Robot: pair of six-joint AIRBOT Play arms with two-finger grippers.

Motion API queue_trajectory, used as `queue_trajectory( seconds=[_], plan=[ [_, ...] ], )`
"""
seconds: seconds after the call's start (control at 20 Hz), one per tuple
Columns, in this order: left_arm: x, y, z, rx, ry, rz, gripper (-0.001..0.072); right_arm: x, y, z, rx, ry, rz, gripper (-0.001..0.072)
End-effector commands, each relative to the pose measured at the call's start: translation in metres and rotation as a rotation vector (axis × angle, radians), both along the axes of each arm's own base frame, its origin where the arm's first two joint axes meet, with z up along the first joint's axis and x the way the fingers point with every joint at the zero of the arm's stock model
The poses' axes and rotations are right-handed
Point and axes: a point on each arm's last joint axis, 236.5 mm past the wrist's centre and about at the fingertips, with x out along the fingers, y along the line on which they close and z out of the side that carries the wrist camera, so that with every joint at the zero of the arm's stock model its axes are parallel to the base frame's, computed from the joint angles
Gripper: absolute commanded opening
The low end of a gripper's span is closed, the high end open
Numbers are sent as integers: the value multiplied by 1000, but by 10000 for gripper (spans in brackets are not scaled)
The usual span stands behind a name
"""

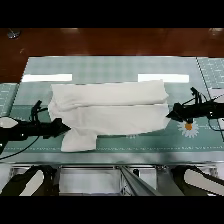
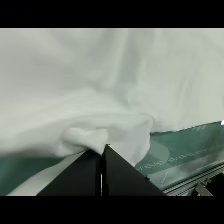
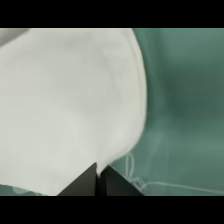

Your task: Fold the shirts.

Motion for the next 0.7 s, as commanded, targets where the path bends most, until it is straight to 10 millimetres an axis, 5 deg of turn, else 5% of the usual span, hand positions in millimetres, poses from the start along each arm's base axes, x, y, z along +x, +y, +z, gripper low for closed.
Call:
queue_trajectory(
  seconds=[0.0,0.15,0.35,0.65],
  plan=[
    [33,12,35,18,-103,6,28,24,-1,31,-15,-82,73,22],
    [72,28,61,59,-198,42,28,58,-14,55,-46,-154,48,22],
    [121,39,55,55,-175,55,28,102,-11,71,26,-215,1,22],
    [209,58,34,47,-143,107,28,173,-8,49,1,-255,-40,22]
  ],
)
